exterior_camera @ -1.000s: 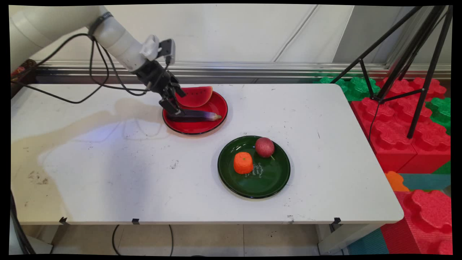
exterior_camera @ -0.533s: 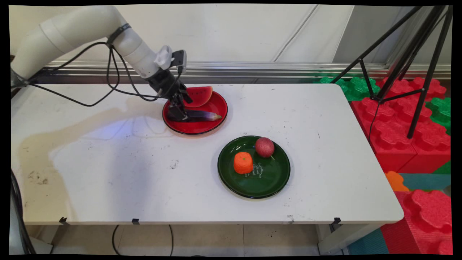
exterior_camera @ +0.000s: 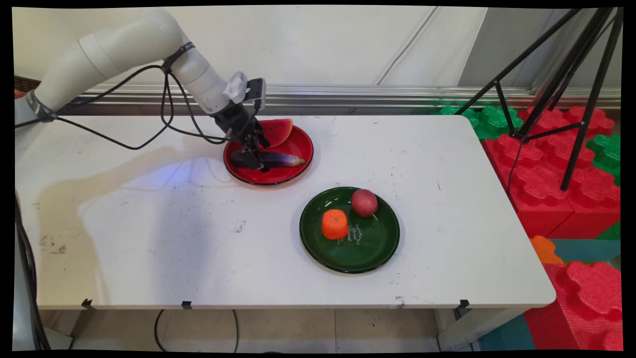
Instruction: Pick up the eggplant from the red plate, then place the picked object on the table
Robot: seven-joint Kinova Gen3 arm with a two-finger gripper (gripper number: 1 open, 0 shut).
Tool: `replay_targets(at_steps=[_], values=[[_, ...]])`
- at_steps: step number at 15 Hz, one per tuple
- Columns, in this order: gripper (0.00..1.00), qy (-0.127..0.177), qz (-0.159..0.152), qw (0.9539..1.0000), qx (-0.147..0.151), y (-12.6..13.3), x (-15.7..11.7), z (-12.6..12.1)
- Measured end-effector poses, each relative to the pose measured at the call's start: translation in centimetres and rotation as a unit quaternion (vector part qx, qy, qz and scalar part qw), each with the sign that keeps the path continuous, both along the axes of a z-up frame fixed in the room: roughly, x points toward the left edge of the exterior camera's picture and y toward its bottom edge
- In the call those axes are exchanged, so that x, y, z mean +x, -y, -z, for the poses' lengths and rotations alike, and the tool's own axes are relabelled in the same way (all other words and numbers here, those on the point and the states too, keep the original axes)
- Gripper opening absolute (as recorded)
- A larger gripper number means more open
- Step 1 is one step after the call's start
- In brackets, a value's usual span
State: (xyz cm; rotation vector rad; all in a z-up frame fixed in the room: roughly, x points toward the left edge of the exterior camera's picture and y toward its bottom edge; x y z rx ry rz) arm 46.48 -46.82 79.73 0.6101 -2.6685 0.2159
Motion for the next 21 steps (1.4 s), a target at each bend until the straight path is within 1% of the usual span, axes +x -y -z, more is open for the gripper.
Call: replay_targets(at_steps=[5, 6, 15, 21], values=[[1.0, 0.001, 0.003, 1.0, 0.003, 0.6, -0.4, 0.7], [0.0, 0.001, 0.003, 1.0, 0.004, 0.7, -0.4, 0.7], [0.0, 0.0, 0.004, 1.0, 0.003, 0.6, -0.3, 0.6], [0.0, -0.007, 0.001, 0.9999, -0.008, -0.1, 0.2, -0.9]])
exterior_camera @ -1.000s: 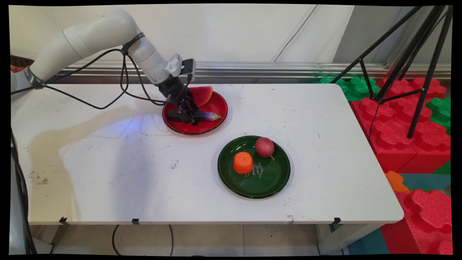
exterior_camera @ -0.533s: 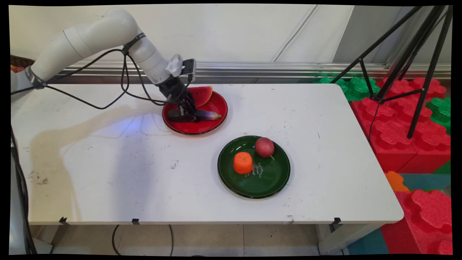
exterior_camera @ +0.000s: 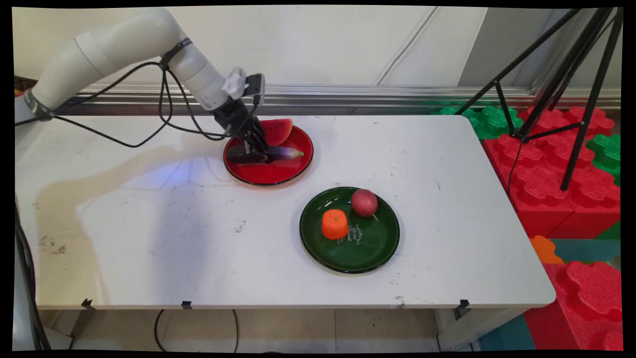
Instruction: Place the picked object on the table
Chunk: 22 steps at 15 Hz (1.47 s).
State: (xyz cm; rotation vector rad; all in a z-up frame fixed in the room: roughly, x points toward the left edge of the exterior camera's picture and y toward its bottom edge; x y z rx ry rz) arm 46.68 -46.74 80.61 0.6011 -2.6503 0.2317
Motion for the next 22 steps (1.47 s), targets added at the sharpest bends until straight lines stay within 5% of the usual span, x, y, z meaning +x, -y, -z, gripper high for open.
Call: replay_targets(at_steps=[14, 22], values=[[0.0, -0.031, -0.006, 0.9993, -0.021, -6.3, 2.5, -7.0], [0.0, -0.025, 0.048, 0.9985, -0.009, -12.1, 3.6, -9.5]])
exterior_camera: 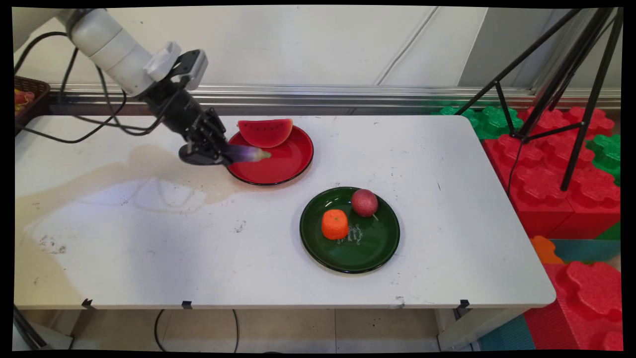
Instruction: Place the picked object on the table
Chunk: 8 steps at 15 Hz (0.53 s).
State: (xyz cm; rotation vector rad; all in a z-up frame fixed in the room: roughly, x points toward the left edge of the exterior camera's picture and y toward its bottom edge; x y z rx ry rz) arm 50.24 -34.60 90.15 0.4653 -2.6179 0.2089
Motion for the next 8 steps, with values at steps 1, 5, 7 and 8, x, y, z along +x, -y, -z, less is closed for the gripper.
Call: replay_targets(at_steps=[1, 5, 7, 8], values=[[0.0, 0.002, 0.006, 1.0, 0.0, -0.4, 0.0, 0.0], [0.0, 0.012, 0.043, 0.999, 0.003, -1.9, -0.6, 0.3], [0.0, 0.021, 0.064, 0.9977, 0.005, -2.4, -1.1, 1.0], [0.0, 0.023, 0.071, 0.9972, 0.006, -2.5, -1.3, 1.3]])
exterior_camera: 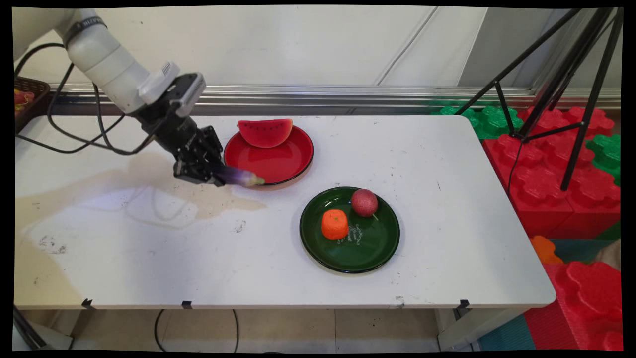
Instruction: Place the picked object on the table
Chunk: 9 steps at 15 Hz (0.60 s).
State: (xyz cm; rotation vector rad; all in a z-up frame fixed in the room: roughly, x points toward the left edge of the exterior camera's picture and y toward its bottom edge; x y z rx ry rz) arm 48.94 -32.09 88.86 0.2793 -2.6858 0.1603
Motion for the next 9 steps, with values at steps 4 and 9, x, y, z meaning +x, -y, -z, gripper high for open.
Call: replay_targets(at_steps=[4, 9], values=[[0.0, 0.013, 0.033, 0.9994, 0.0, -0.1, -1.0, 1.6], [0.0, 0.028, 0.071, 0.9971, -0.004, 0.8, -2.5, 3.9]])
